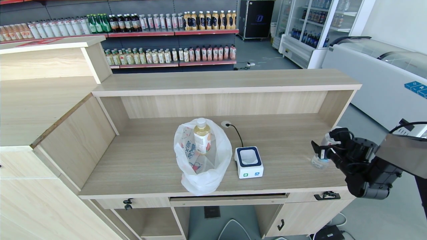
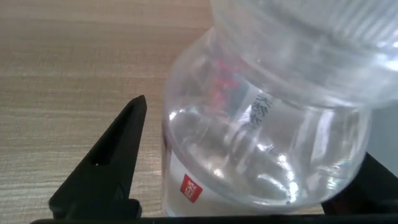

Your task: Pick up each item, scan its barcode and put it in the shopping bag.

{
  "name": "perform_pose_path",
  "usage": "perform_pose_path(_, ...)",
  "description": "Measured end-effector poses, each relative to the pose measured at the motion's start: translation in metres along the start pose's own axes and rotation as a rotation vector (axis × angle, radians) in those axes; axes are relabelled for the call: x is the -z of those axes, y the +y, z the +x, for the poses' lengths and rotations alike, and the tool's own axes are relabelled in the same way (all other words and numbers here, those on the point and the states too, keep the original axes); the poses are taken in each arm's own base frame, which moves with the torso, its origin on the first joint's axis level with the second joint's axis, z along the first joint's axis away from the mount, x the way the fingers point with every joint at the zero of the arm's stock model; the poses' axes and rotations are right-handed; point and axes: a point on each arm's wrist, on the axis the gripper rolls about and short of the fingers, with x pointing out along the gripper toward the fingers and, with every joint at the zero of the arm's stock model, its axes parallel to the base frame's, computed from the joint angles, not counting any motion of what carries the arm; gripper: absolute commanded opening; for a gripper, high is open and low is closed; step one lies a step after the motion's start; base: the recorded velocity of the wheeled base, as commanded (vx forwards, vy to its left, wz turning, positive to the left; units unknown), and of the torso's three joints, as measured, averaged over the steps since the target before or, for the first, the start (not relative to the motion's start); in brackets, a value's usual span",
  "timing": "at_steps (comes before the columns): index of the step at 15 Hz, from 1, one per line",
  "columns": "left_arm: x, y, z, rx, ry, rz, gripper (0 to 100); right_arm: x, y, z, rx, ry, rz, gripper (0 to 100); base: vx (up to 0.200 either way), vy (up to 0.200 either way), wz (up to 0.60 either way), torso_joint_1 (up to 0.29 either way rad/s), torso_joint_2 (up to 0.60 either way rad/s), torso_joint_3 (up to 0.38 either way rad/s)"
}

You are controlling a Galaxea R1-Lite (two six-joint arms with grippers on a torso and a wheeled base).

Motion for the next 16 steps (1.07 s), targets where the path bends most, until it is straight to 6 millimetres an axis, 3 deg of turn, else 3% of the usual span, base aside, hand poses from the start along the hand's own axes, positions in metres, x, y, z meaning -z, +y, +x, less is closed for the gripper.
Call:
perform_pose_path(8, 0.0, 0.0, 0.0, 0.0, 0.0, 0.0, 100, 0.001, 0.001, -0.001, 0.0, 0.005, -0.004, 0, 0.0, 0.0, 0.0, 0.0, 0.0, 0.0)
perform_pose_path(12, 0.0, 0.0, 0.0, 0.0, 0.0, 0.0, 100, -0.01, 0.0, -0.004, -0.008, 0.047, 0.027, 0, 0.0, 0.0, 0.0, 0.0, 0.0, 0.0)
perform_pose_path(14, 0.0, 0.0, 0.0, 0.0, 0.0, 0.0, 100, -0.027, -0.001, -0.011, -0.022, 0.117, 0.1, 0, 0.0, 0.0, 0.0, 0.0, 0.0, 0.0)
perform_pose_path(16, 0.0, 0.0, 0.0, 0.0, 0.0, 0.0, 100, -0.065, 0.0, -0.027, -0.049, 0.223, 0.226, 0, 0.0, 0.0, 0.0, 0.0, 0.0, 0.0)
